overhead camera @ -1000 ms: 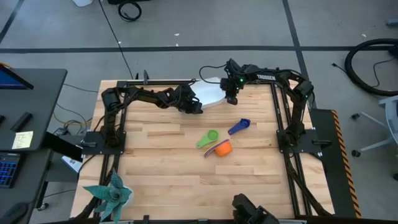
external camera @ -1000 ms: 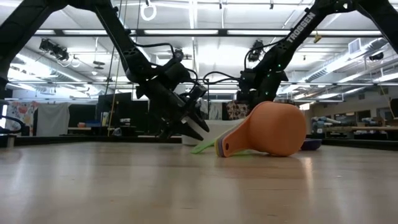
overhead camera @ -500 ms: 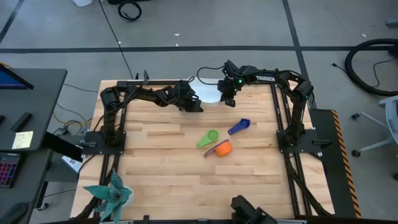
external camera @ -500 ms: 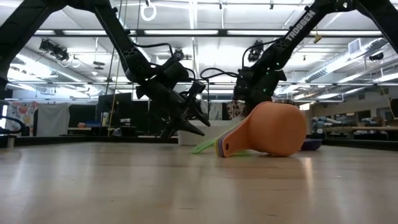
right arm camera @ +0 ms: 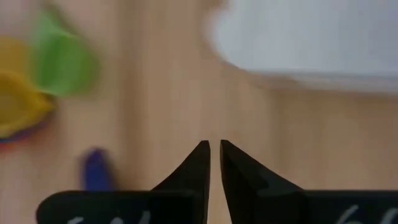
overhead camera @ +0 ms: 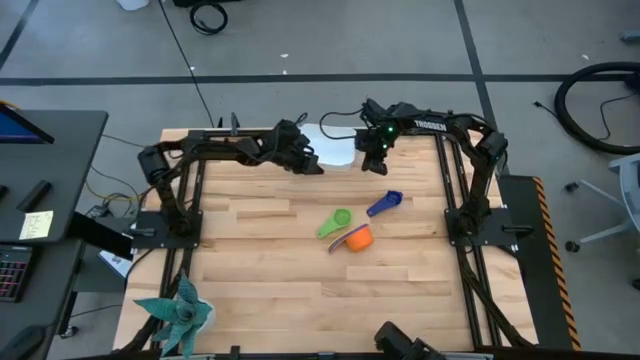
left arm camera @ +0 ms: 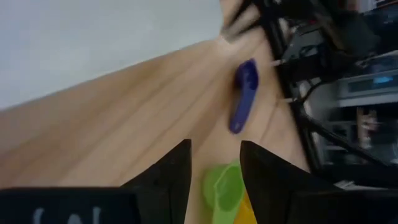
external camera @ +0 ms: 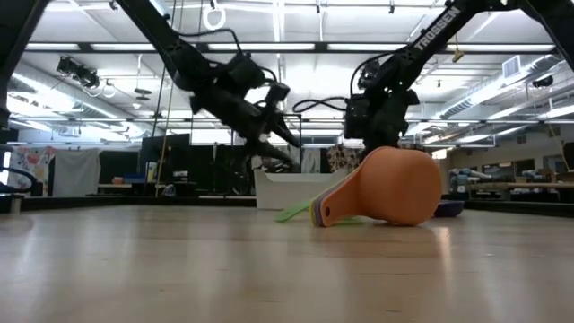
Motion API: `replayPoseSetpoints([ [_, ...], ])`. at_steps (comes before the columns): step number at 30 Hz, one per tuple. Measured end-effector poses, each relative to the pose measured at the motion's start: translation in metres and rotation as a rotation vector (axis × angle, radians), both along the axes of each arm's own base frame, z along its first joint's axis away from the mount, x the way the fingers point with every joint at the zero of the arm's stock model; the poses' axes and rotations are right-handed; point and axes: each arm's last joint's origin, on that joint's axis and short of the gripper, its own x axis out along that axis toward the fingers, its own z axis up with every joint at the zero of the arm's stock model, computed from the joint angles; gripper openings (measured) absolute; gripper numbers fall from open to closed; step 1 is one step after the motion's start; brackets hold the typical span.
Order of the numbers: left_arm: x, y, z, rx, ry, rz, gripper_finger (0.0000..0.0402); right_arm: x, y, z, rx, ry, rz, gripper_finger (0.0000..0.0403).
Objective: Nest measuring cups in basket
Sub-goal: Adjust the white bin, then adjust the stacked measuring cups
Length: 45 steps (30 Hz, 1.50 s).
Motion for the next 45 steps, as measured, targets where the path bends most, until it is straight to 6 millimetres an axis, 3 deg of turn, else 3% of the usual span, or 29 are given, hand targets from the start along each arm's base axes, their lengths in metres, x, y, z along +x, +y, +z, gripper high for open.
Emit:
replayPoseSetpoints([
  [3, -0.011, -0.004, 0.012, 0.027, 0.070, 0.023, 0.0141, 0.011, 0.011, 0.002, 0.050, -0.077, 0.059, 0.0039],
  [12, -0.038, -0.015, 0.038, 0.101, 0.221, 0.099, 0.0141, 0.045, 0.025, 0.005, -0.137, -0.161, 0.099, 0.0038],
  [19, -0.046, -0.019, 0.050, 0.125, 0.232, 0.127, 0.0141, 0.046, 0.014, 0.005, -0.310, -0.100, 0.018, 0.0038],
  [26, -0.046, -0.022, 0.050, 0.123, 0.241, 0.116, 0.0141, 0.039, 0.016, 0.013, -0.270, -0.124, 0.041, 0.0038],
  [29, -0.049, -0.028, 0.055, 0.115, 0.253, 0.097, 0.0141, 0.036, 0.029, 0.030, -0.281, -0.128, 0.072, 0.0038],
  [38, -0.078, -0.061, 0.100, 0.171, 0.205, 0.040, 0.0141, 0.023, 0.082, 0.082, -0.301, -0.157, 0.166, 0.0042],
  [45, -0.107, -0.090, 0.130, 0.237, 0.170, -0.006, 0.0141, 0.037, 0.139, 0.101, -0.452, -0.187, 0.279, 0.0072],
])
